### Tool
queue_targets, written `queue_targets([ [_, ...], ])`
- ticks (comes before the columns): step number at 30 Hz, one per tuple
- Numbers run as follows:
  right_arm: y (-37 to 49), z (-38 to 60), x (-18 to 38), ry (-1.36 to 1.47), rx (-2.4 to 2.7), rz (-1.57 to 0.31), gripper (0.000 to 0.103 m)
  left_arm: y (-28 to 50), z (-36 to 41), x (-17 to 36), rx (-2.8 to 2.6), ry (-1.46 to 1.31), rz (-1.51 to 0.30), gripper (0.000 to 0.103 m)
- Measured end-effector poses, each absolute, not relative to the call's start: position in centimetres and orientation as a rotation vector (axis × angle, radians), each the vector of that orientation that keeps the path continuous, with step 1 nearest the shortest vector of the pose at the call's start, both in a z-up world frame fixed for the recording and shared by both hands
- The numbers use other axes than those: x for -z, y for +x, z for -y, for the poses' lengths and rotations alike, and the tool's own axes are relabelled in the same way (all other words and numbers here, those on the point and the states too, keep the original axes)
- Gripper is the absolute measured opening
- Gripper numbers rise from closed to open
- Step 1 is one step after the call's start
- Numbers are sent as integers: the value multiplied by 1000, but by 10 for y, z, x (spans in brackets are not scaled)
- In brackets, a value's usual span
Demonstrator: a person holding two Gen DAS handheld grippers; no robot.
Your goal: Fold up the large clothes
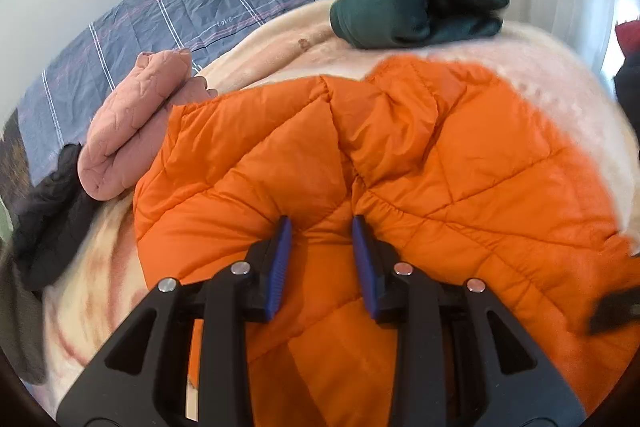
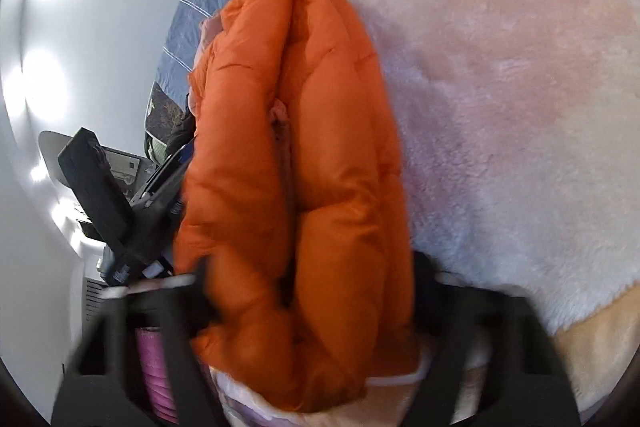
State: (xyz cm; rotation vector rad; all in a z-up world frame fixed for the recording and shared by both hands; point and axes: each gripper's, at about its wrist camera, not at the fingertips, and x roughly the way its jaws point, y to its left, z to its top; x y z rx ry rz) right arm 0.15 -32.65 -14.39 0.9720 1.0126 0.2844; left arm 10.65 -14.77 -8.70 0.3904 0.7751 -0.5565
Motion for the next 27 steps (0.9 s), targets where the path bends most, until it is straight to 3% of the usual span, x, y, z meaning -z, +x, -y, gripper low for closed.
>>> queue_targets([
  [2,-6,330,146,990,-293,-994,44,113,128,78,603,253,-794,44],
  [3,-9,331,148,998,-297,-990,43,120,109,72,623,121,-805,55],
  [5,-11,330,150,995,-300,-983,43,130,74,65,590,-61,-808,63],
  [8,-12,322,147,943,-286,-974,43,133,47,66,481,-68,-808,82],
  [18,-14,306,142,862,-268,-957,47,119,21,124,681,-302,-1005,99],
  [20,-15,301,136,835,-261,-949,45,129,22,140,755,-405,-1069,99],
  [22,-18,295,127,758,-229,-917,39,135,27,151,787,-488,-1087,93],
  [24,-21,277,107,602,-175,-865,30,129,39,133,784,-386,-1012,70],
  [27,-17,265,83,491,-155,-791,26,124,62,86,795,-234,-869,55],
])
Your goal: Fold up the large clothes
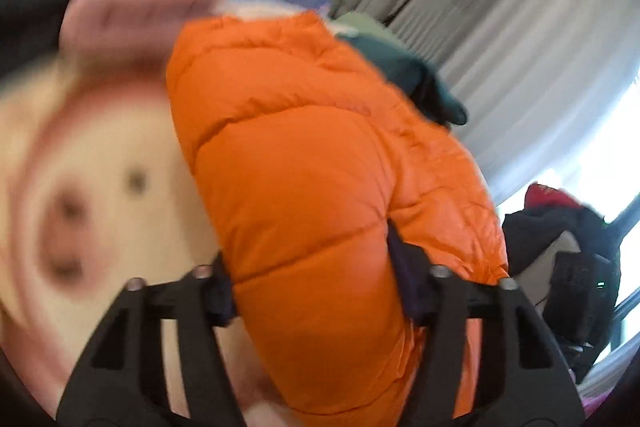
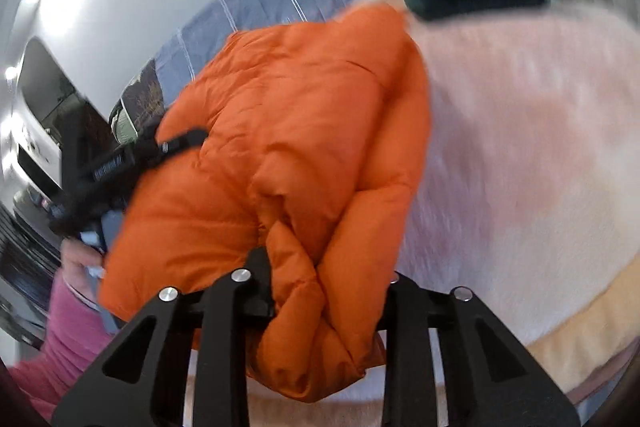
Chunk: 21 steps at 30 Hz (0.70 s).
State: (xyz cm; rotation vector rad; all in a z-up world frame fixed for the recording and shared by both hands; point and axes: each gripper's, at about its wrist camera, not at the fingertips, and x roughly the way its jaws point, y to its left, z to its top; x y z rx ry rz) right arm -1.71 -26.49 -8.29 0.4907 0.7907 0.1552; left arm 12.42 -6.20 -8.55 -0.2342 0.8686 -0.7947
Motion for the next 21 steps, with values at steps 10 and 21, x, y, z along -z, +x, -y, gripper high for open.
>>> queue_targets([
  [10,128,333,0,434,-145,-573,26,237,148,-53,763,-6,-599,56],
  [21,291,357,62,312,65,-640,25,431,236,-9,541,165,-738,65],
])
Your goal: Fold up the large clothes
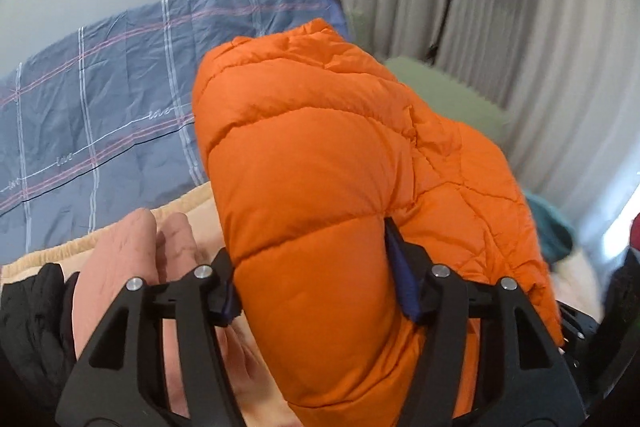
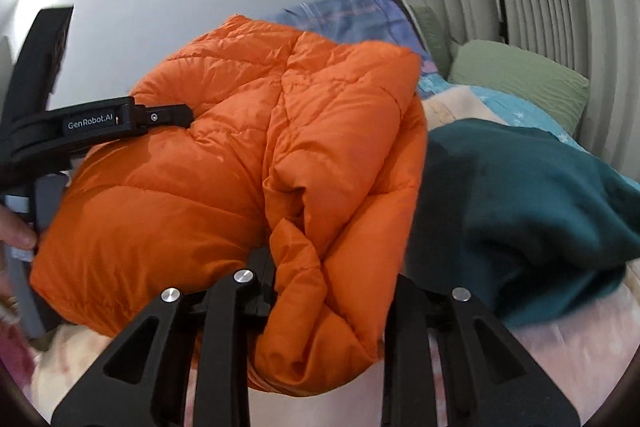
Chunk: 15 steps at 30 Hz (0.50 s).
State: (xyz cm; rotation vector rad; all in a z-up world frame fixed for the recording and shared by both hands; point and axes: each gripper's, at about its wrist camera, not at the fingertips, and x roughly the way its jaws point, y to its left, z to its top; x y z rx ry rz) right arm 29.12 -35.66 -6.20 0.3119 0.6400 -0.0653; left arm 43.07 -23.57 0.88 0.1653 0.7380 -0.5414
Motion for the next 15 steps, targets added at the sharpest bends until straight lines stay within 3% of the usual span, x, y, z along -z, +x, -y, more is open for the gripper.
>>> queue_targets([
  [1,302,358,77,303,80,-673,25,441,237,4,500,205,-745,67],
  [3,321,353,107,277,113,-751,25,457,243,43,361,364,-748,80],
  [7,325,327,147,143,255,-752,28,466,256,123,234,680,-742,82],
  [9,322,325,148,107,296,-726,31,453,252,133,257,650,-658,82],
  [15,311,330,150,133,301,-716,36,434,208,117,278,433,-707,82],
])
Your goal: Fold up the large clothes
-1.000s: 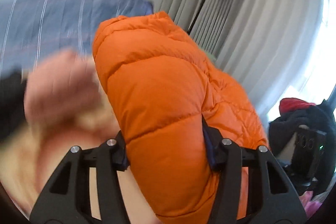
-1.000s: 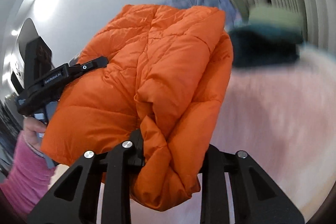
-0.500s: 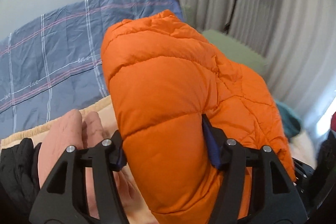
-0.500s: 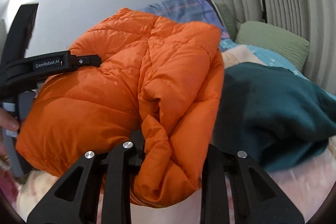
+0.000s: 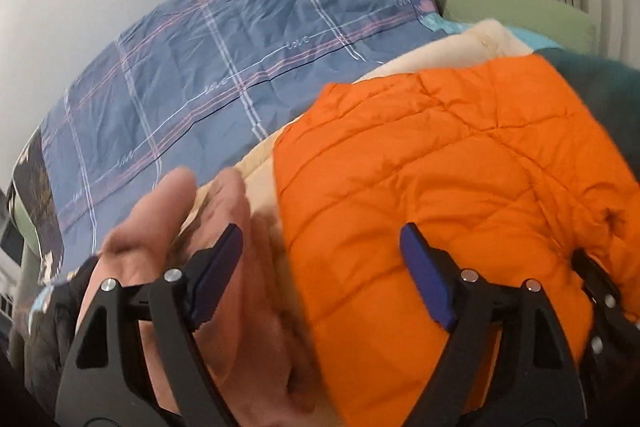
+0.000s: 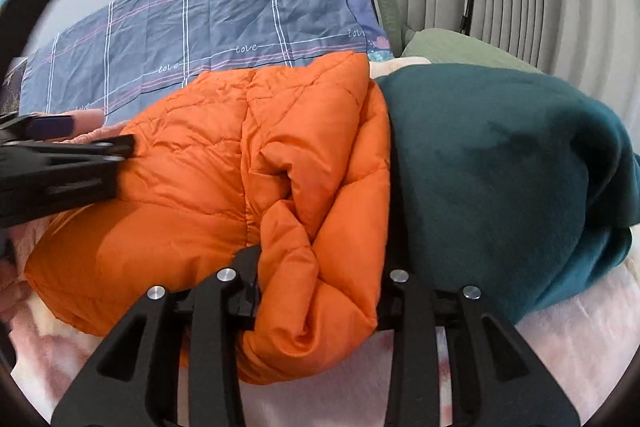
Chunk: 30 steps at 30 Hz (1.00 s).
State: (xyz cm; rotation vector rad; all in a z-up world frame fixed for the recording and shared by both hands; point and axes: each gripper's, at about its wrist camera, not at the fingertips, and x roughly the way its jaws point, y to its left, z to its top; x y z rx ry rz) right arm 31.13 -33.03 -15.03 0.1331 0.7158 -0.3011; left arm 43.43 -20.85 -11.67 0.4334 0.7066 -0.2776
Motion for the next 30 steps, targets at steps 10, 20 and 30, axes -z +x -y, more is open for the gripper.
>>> queue_targets([
  [10,220,348,85,204,262,-671,64,321,135,68,449,219,-670,83],
  [20,84,334,13,182,260,-535,100,179,119,36,589,100,-544,99],
  [30,-12,291,-23,158,329,-422,102,49,95,14,555,150,-419,101],
])
